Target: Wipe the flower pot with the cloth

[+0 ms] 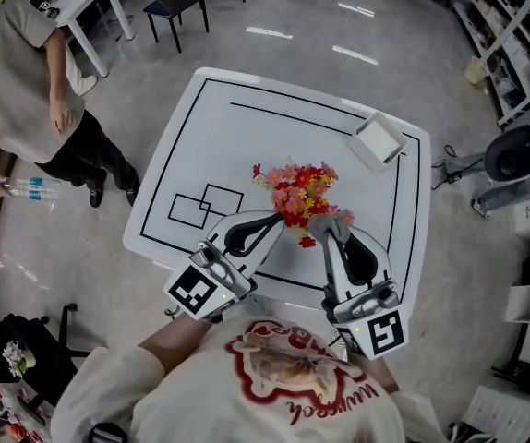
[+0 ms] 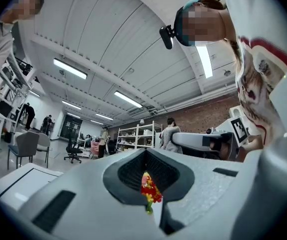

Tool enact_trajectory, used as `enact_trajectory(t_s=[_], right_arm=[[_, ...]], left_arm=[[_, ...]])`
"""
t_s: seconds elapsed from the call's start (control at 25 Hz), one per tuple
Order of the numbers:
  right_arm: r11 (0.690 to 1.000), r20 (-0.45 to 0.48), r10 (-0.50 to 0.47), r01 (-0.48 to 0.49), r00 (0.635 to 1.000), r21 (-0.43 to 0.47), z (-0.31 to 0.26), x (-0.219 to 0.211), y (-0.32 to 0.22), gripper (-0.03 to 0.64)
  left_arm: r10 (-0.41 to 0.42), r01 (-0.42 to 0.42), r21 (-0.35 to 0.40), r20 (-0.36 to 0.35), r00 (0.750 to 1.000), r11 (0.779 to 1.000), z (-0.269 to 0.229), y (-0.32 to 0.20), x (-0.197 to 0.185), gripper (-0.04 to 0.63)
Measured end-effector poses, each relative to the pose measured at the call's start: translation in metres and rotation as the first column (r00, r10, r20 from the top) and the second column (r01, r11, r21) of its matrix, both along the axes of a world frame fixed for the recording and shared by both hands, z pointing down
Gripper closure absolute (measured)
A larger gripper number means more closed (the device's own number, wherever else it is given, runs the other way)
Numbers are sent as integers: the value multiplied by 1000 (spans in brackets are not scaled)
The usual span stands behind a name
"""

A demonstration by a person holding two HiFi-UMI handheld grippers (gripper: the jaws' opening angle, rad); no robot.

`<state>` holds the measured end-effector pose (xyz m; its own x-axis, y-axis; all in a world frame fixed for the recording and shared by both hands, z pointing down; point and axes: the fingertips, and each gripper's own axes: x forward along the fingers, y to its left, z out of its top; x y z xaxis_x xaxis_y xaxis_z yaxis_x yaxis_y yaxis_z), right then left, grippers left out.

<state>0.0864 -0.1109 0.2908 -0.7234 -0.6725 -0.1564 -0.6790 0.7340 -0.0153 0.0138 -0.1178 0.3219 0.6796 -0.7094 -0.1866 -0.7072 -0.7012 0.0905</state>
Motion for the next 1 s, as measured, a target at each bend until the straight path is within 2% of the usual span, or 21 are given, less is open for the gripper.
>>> enact_trajectory(t_s=[0.28, 0.44, 0.68, 1.0], right_arm=[[999, -6, 32, -32, 999, -1, -7, 0, -32, 572], [998, -26, 46, -45, 999, 40, -13, 3, -51, 572], [997, -35, 58, -57, 998, 47, -21, 1, -76, 572], [997, -56, 71, -70, 996, 27, -16, 2, -104, 573]], left_arm=[[10, -10, 2, -4, 1000, 1000, -8, -33, -11, 592], [8, -8, -6, -7, 1000, 1000, -8, -48, -19, 592], [21, -21, -16, 7, 1000, 1000, -3, -68, -28, 592], [36, -36, -49, 1, 999, 998, 6, -91, -36, 592]])
